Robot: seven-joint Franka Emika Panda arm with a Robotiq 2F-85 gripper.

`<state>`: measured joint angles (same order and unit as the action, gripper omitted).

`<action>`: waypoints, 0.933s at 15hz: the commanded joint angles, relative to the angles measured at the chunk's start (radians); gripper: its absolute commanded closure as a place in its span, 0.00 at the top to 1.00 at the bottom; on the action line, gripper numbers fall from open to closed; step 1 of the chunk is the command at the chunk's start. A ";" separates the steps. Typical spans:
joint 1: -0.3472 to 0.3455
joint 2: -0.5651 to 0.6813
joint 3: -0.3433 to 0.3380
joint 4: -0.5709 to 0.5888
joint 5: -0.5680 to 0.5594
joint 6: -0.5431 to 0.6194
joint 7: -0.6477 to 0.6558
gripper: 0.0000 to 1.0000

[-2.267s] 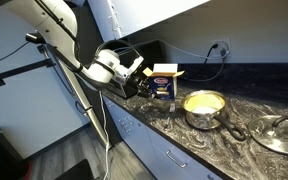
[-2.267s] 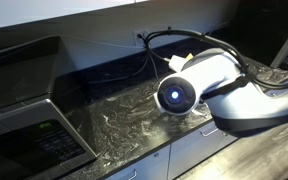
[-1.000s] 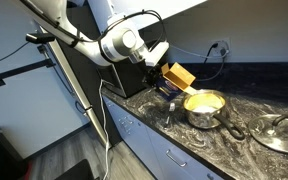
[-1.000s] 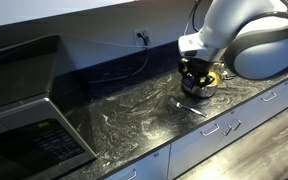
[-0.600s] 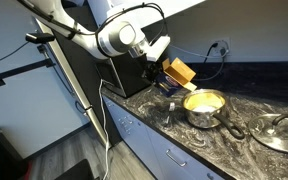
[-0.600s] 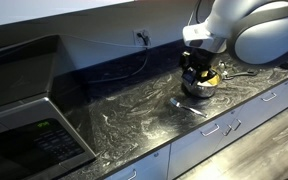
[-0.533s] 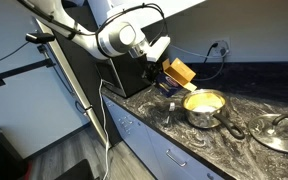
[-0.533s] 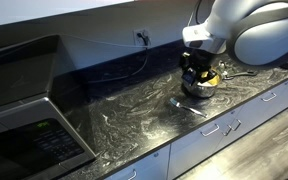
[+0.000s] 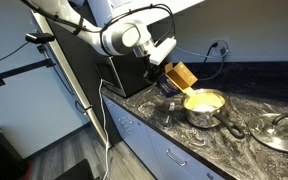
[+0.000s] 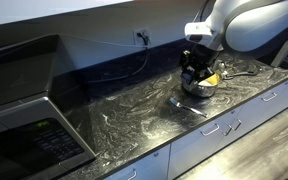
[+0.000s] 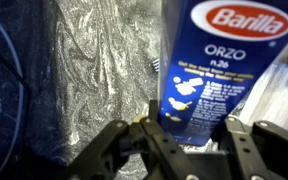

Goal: Pour the contents in the box into the pot

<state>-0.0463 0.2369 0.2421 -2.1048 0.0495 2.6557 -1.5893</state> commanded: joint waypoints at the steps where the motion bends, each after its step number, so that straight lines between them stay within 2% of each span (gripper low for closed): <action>1: -0.027 0.004 0.006 0.054 0.123 -0.052 -0.089 0.22; 9: -0.084 0.046 -0.002 0.176 0.392 -0.221 -0.330 0.22; 14: -0.097 0.061 -0.032 0.221 0.462 -0.318 -0.397 0.22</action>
<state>-0.1359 0.2896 0.2262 -1.9275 0.4653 2.4026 -1.9377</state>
